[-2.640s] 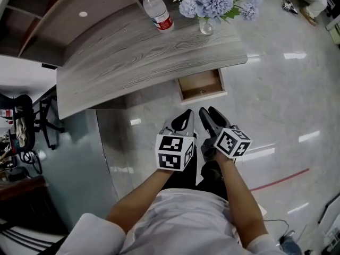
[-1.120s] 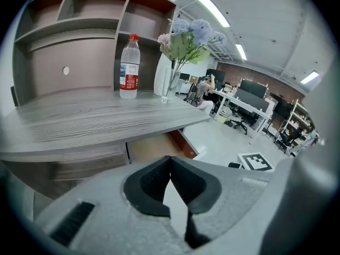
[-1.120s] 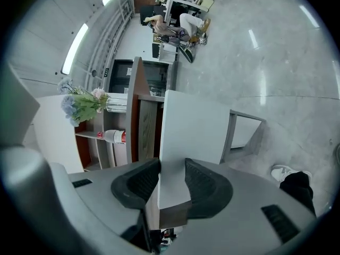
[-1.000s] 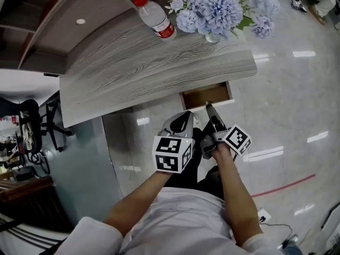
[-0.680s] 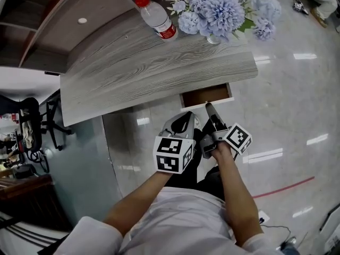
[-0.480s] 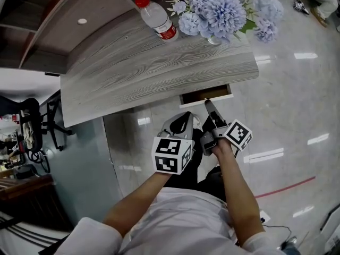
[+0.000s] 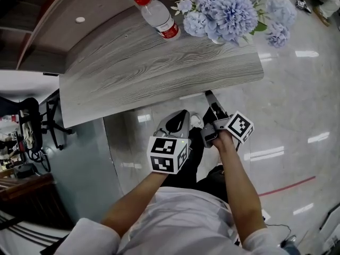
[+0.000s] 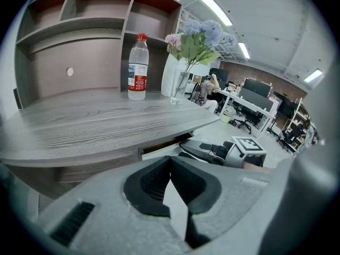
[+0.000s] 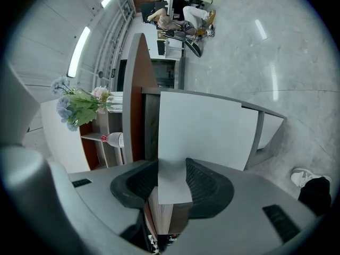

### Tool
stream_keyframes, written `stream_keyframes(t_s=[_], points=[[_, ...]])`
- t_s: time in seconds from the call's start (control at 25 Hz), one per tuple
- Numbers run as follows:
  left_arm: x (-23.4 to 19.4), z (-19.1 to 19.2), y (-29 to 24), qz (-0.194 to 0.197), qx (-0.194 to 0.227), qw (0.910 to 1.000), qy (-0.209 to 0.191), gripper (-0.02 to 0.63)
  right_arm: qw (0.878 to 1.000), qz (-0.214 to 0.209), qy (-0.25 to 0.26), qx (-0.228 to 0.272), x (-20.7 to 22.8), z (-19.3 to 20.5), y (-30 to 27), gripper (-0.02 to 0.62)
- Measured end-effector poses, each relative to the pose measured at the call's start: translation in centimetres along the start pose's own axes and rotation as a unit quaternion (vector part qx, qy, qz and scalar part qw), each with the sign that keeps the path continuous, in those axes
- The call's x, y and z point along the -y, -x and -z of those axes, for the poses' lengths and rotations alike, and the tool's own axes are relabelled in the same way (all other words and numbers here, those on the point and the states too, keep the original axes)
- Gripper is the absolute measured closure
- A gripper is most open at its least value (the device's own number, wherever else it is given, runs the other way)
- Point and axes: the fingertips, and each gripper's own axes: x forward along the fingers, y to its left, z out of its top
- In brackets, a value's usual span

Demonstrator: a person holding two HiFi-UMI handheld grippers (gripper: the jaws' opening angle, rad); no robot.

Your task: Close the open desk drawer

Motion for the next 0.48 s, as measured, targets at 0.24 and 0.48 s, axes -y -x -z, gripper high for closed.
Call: stream_keyframes(t_s=[0.24, 0.48], points=[[-1.3, -0.1, -0.1, -0.006, 0.0, 1.0, 0.004, 0.601, 1.0, 0.013, 0.017, -0.001, 0.4, -0.7, -1.0, 0.439], [-1.8, -0.4, -0.3, -0.007, 0.002, 1.0, 0.006, 0.601, 1.0, 0.012, 0.026, -0.006, 0.5, -1.0, -1.8, 0.436]])
